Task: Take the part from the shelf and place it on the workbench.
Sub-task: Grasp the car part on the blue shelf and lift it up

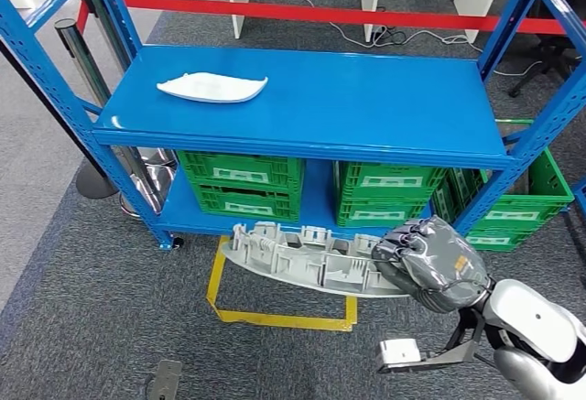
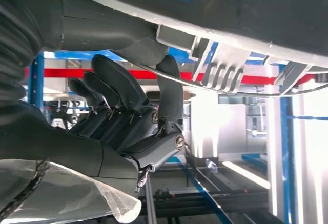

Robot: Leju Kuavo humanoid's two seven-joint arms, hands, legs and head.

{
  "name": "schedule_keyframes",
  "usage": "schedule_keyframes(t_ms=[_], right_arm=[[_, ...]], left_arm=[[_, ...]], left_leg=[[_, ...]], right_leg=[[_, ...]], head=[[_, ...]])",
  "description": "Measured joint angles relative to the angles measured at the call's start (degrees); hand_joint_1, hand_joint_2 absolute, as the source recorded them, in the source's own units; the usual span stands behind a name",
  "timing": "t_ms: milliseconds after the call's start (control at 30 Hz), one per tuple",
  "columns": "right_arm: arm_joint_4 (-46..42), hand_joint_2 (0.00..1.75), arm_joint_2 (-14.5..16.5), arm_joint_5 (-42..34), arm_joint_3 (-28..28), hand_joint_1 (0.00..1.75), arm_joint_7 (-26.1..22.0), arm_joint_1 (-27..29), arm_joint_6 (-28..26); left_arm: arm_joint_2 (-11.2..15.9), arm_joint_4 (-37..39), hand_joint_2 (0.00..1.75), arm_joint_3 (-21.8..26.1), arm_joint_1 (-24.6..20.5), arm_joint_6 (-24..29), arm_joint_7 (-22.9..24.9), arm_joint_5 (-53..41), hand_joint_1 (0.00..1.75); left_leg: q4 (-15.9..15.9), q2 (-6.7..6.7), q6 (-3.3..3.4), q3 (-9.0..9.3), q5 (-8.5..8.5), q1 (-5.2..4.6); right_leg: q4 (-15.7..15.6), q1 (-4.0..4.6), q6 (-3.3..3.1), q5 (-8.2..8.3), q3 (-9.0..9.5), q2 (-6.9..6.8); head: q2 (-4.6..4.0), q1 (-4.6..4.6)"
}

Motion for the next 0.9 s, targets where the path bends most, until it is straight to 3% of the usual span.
schedule_keyframes(t_ms=[133, 200, 233, 300, 333, 367, 400, 467, 533, 567, 633, 700, 767, 833, 867, 900], right_arm=[[0.0, 1.75, 0.0, -0.3, 0.0, 1.75, 0.2, 0.0, 0.1], [0.0, 1.75, 0.0, -0.4, 0.0, 1.75, 0.2, -0.1, 0.1], [0.0, 1.75, 0.0, -0.4, 0.0, 1.75, 0.2, -0.1, 0.1], [0.1, 1.75, 0.0, -0.5, 0.0, 1.75, 0.2, -0.2, 0.2], [0.2, 1.75, 0.0, -0.5, 0.1, 1.75, 0.2, -0.2, 0.3], [0.3, 1.75, 0.1, -0.5, 0.2, 1.75, 0.2, -0.2, 0.4], [0.4, 1.75, 0.1, -0.5, 0.2, 1.75, 0.2, -0.2, 0.5], [0.6, 1.75, 0.1, -0.5, 0.3, 1.75, 0.2, -0.2, 0.6], [0.7, 1.75, 0.2, -0.5, 0.3, 1.75, 0.2, -0.4, 0.7], [0.7, 1.75, 0.3, -0.5, 0.3, 1.75, 0.2, -0.5, 0.7], [0.7, 1.75, 0.4, -0.5, 0.4, 1.75, 0.1, -0.5, 0.7], [0.8, 1.75, 0.4, -0.5, 0.4, 1.75, 0.1, -0.6, 0.7], [0.9, 1.75, 0.5, -0.5, 0.4, 1.75, 0.1, -0.6, 0.7], [0.9, 1.75, 0.6, -0.5, 0.4, 1.75, 0.1, -0.6, 0.7], [1.0, 1.75, 0.6, -0.5, 0.4, 1.75, 0.1, -0.6, 0.7], [1.1, 1.75, 0.7, -0.5, 0.4, 1.75, 0.1, -0.6, 0.7]], left_arm=[[0.0, 0.0, 0.0, 0.0, 0.0, 0.0, 0.0, -0.1, 0.0], [0.0, 0.0, 0.0, 0.0, 0.0, 0.0, 0.0, -0.2, 0.0], [0.0, 0.0, 0.0, 0.1, 0.0, 0.0, 0.0, -0.2, 0.0], [-0.1, 0.0, 0.0, 0.1, 0.0, 0.0, 0.0, -0.3, 0.0], [-0.1, 0.0, 0.0, 0.1, 0.0, 0.0, 0.0, -0.3, 0.0], [-0.1, 0.0, 0.0, 0.1, 0.0, 0.0, 0.0, -0.3, 0.0], [-0.1, 0.0, 0.0, 0.1, 0.0, 0.0, 0.0, -0.3, 0.0], [-0.1, 0.0, 0.0, 0.2, 0.0, 0.0, 0.0, -0.3, 0.0], [-0.1, 0.0, 0.0, 0.2, 0.0, 0.0, 0.0, -0.3, 0.0], [-0.1, 0.0, 0.0, 0.2, 0.0, 0.1, 0.0, -0.3, 0.0], [0.0, 0.0, 0.0, 0.3, 0.0, 0.1, 0.1, -0.3, 0.0], [0.0, 0.0, 0.0, 0.3, 0.0, 0.2, 0.1, -0.3, 0.0], [0.0, 0.0, 0.0, 0.4, 0.1, 0.2, 0.1, -0.3, 0.0], [0.0, 0.0, 0.0, 0.4, 0.2, 0.2, 0.1, -0.3, 0.0], [0.0, 0.0, 0.0, 0.4, 0.3, 0.2, 0.1, -0.3, 0.0], [0.0, 0.0, 0.0, 0.4, 0.4, 0.2, 0.1, -0.3, 0.0]], left_leg=[[-0.2, 0.05, 0.57, -0.02, 0.24, 0.07], [-1.0, 0.29, 1.03, 0.18, 0.75, 0.39], [-1.4, 0.48, 1.22, 0.23, 0.97, 0.55], [-1.4, 0.93, 1.35, 0.01, 1.09, 0.58], [-1.4, 1.21, 1.34, -0.1, 1.09, 0.59], [-1.3, 1.53, 1.32, -0.18, 1.08, 0.61], [-1.2, 1.86, 1.24, -0.22, 1.04, 0.68], [-0.7, 2.53, 0.77, -0.25, 0.76, 0.81], [0.0, 3.12, -0.02, -0.44, 0.42, 0.6], [0.3, 3.42, -0.34, -0.54, 0.36, 0.44], [0.5, 4.11, -0.82, -0.65, 0.36, 0.37], [1.7, 3.32, -1.47, -1.07, -0.84, 0.63], [7.1, 1.51, -2.11, -3.18, -4.45, 0.92], [14.9, 0.78, -2.29, -6.25, -8.06, 1.02], [17.1, 0.71, -2.25, -7.01, -8.59, 1.03], [16.9, 0.65, -2.12, -6.76, -7.95, 1.03]], right_leg=[[-0.1, -0.03, 0.4, 0.11, -0.01, 0.0], [1.3, -0.04, 0.75, -1.18, -0.89, 0.09], [3.7, -0.09, 0.92, -2.74, -2.04, 0.13], [11.4, -0.3, 1.29, -6.71, -5.51, 0.16], [14.8, -0.43, 1.48, -8.0, -7.0, 0.15], [16.4, -0.57, 1.68, -8.24, -7.59, 0.12], [15.6, -0.7, 1.84, -7.36, -7.02, 0.01], [8.1, -0.98, 2.23, -3.82, -2.9, -1.38], [1.7, -0.9, 1.96, -1.92, 0.64, -2.88], [0.8, -0.8, 1.6, -1.91, 1.11, -3.11], [0.9, -0.74, 0.63, -1.73, 0.85, -2.16], [0.9, -0.84, -0.08, -1.43, 0.63, -1.45], [0.9, -0.94, -0.72, -1.14, 0.41, -0.82], [0.9, -0.89, -1.03, -0.97, 0.12, 0.02], [0.9, -0.85, -1.09, -0.92, 0.05, 0.51], [0.9, -0.82, -1.1, -0.88, 0.02, 1.03]], head=[[0.0, 0.01], [0.0, 0.07], [0.0, 0.12], [0.0, 0.16], [0.0, 0.16], [0.0, 0.15], [0.0, 0.15], [0.0, 0.18], [0.0, 0.2], [0.0, 0.16], [0.0, 0.02], [0.01, -0.05], [0.01, -0.15], [0.0, -0.17], [0.0, -0.17], [0.0, -0.17]])
